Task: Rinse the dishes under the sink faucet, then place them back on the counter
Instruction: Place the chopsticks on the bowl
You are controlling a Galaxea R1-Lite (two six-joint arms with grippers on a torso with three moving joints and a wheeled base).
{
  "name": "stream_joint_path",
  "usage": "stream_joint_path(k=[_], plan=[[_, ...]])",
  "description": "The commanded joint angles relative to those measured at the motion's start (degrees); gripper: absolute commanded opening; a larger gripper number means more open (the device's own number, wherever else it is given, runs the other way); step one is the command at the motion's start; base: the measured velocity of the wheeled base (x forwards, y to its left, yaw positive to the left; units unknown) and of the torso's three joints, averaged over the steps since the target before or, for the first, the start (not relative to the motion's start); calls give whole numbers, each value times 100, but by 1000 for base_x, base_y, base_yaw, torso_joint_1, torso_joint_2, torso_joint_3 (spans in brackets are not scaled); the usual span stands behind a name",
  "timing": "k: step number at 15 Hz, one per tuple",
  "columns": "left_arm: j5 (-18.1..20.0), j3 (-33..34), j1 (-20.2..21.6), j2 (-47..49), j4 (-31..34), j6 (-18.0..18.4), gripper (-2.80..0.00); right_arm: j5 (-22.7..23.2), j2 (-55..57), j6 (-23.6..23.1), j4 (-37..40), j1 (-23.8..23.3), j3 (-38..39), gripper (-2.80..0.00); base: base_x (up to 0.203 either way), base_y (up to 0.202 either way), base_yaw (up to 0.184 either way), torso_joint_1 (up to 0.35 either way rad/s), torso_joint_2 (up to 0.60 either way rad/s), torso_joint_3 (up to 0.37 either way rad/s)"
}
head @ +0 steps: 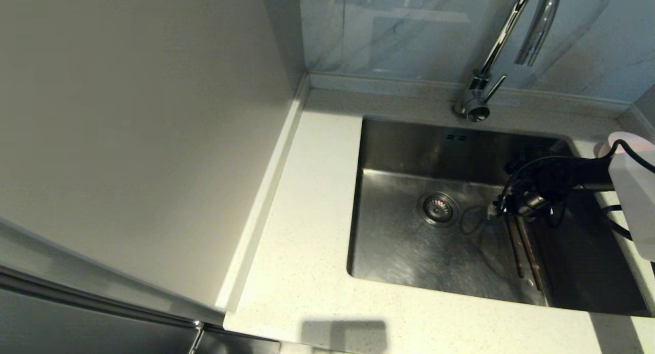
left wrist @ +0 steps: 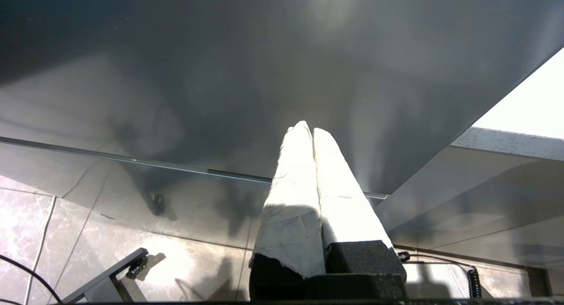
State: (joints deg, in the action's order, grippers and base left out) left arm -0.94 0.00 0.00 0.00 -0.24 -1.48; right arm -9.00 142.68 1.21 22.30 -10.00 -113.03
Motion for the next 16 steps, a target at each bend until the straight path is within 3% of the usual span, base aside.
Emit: stream_joint_path(k=[1, 16], plan=[[-3, 0, 0, -18, -2, -1, -280, -5, 72, -6, 12, -102, 0, 0, 0, 0, 0, 0, 0, 0], [-3, 0, 0, -18, -2, -1, -280, 355, 278, -66, 267, -62, 62, 0, 0, 0, 0, 0, 0, 0]])
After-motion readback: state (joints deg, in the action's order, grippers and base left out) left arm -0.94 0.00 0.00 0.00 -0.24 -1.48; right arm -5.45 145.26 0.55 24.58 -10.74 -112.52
